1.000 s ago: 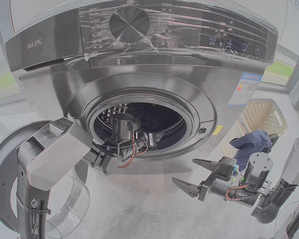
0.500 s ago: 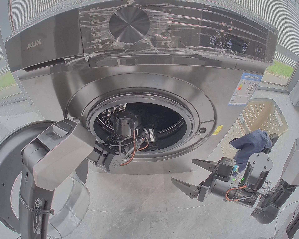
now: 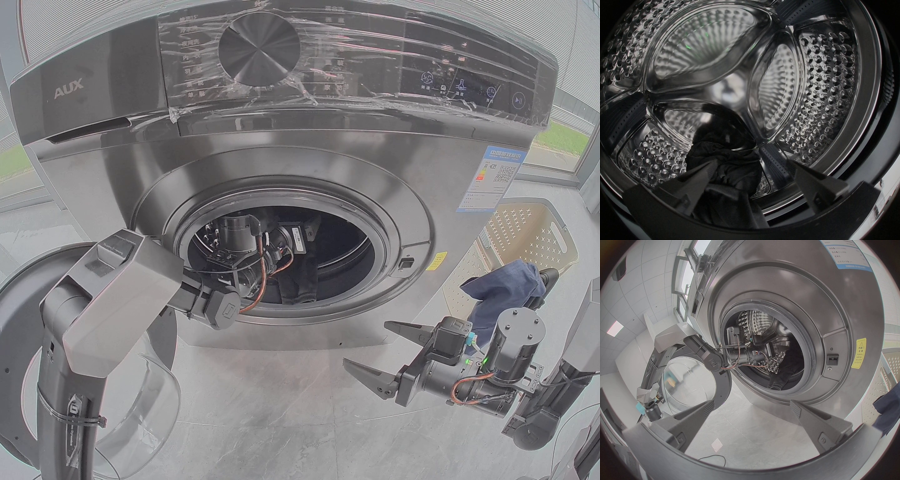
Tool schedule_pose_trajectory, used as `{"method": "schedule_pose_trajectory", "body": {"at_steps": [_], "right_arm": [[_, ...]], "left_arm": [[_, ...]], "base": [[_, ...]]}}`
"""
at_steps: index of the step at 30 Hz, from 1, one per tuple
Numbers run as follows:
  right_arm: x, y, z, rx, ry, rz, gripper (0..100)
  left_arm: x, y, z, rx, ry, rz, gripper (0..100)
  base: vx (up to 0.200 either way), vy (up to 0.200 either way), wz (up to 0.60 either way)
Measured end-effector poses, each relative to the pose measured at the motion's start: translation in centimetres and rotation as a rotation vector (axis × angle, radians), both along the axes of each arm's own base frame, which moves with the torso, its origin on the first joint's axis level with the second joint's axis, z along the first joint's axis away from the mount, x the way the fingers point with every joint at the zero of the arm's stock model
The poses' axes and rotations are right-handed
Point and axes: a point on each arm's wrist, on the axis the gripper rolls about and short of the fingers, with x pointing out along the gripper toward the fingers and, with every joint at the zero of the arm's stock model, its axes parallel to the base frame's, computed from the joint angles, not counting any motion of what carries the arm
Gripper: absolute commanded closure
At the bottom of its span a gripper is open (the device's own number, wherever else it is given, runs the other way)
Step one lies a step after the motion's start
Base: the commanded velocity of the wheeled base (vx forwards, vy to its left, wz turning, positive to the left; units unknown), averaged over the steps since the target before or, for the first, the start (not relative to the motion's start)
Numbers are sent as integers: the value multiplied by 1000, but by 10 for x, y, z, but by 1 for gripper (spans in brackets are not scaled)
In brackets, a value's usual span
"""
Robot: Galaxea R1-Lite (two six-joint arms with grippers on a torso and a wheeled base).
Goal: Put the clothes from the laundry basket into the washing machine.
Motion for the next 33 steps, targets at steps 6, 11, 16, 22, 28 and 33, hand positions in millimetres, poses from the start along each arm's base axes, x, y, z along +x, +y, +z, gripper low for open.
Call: {"method": "schedule_pose_trajectory", "body": {"at_steps": [6,11,16,22,28,33], "right_arm": [[0,0,-1,-2,3,0,0],[0,0,-1,-3,4,1,0],[0,2,-2,-5,8,5,0],[-2,4,-3,-5,11,16,0],[-3,5,-3,-6,11,20,0],[-3,5,-3,-5,11,20,0]], "left_arm": [[-12,-2,-21,49,82,-11,0],[-31,-1,-41,137,174,-32,0],[-49,3,-59,237,229,-60,0],[-50,3,-68,250,234,-64,100],[-36,-2,-63,210,173,-54,100],[-29,-5,-61,182,139,-49,100]], "base": [[0,0,0],[0,0,0],[0,0,0],[0,0,0],[0,0,0],[0,0,0]]}}
